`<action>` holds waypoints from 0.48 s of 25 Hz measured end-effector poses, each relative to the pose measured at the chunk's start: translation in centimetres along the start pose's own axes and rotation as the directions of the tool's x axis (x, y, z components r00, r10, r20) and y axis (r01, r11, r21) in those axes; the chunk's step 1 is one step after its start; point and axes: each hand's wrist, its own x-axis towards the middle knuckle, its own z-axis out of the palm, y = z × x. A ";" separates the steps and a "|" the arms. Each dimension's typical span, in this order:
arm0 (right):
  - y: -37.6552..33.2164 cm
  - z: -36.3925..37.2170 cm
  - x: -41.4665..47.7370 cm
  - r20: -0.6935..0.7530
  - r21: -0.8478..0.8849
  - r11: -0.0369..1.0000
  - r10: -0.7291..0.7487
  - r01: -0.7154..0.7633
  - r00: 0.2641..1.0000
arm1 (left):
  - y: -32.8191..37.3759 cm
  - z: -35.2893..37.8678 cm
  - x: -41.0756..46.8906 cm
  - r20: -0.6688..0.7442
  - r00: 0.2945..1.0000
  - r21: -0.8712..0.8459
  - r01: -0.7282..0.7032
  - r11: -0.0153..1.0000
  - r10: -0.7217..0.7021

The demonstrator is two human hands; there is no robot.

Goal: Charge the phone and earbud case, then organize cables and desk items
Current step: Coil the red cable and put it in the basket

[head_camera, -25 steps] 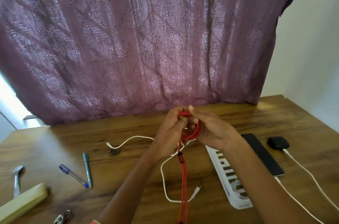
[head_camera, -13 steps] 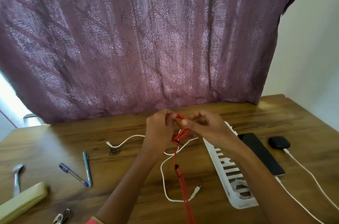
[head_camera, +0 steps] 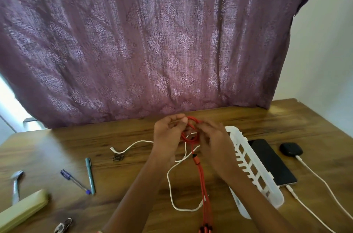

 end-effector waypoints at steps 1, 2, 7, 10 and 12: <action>-0.2 0.1 -0.2 0.039 0.061 0.996 0.058 -0.060 0.998 | 0.0 0.1 -0.1 -0.026 0.999 -0.003 -0.032 0.999 0.031; -0.6 0.0 -0.2 0.092 0.157 0.974 0.147 -0.160 0.985 | -0.1 0.1 -0.2 -0.051 0.996 0.021 -0.070 0.997 0.071; -0.8 -1.9 1.5 0.327 0.363 0.807 0.358 -0.466 0.875 | -0.8 -0.5 0.0 0.042 0.972 0.200 -0.234 0.951 0.231; -0.9 -3.1 2.6 0.523 0.575 0.456 0.433 -0.679 0.734 | -1.1 -1.0 0.2 0.159 0.930 0.340 -0.367 0.866 0.332; -0.8 -3.6 3.2 0.576 0.557 0.403 0.443 -0.726 0.687 | -1.3 -0.9 0.2 0.245 0.858 0.455 -0.513 0.728 0.452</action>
